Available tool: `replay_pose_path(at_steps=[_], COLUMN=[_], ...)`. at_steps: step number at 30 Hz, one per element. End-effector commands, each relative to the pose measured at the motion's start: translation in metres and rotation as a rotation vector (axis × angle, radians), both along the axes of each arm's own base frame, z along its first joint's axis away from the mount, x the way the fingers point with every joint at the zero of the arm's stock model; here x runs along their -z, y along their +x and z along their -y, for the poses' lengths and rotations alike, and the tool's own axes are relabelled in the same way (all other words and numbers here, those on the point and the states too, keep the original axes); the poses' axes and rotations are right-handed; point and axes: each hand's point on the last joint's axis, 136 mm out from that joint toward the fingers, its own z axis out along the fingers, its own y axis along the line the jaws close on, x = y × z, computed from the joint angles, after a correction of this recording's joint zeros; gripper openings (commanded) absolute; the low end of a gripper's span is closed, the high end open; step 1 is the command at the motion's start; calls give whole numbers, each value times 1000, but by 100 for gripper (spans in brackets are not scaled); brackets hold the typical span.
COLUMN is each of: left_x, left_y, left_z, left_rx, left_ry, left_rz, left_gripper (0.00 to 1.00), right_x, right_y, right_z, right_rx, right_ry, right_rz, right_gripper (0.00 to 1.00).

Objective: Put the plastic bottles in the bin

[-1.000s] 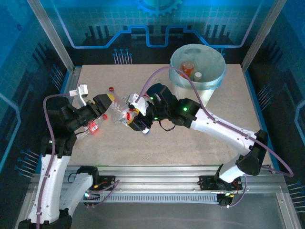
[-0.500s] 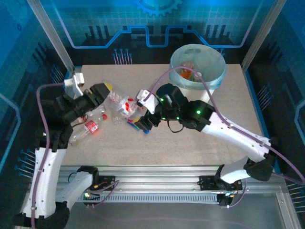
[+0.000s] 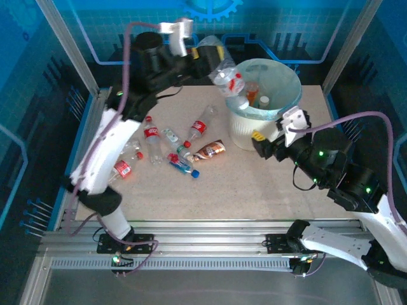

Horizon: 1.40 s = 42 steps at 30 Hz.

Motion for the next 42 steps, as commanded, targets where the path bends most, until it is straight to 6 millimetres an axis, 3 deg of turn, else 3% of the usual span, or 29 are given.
replay_pose_path(at_steps=[1,5,11,17,23,38,42], left_x=[2,10,41,70,98,104,88], left_y=[24,47,75,89,98,106,100], left_z=[26,53,72,86,96,98,94], left_rx=[-37,-50,-91,-85,-70,-88,-92], left_ry=[78,95,156,197,237,204,171], left_rz=[100,174,193,172,129,104,112], left_gripper=[56,56,57,62,81,82,81], right_x=[21,20,49,74,78,82,81], right_y=[16,36,67,73,72,74,73], right_z=[11,16,21,20,26,28,21], right_rx=[51,67,100,95,115,113,83], right_ry=[14,103,149,182,183,172,182], right_rz=[-115,-205,-407,-479,-481,-490,-517], right_gripper=[89,87,87,87,87,87,85])
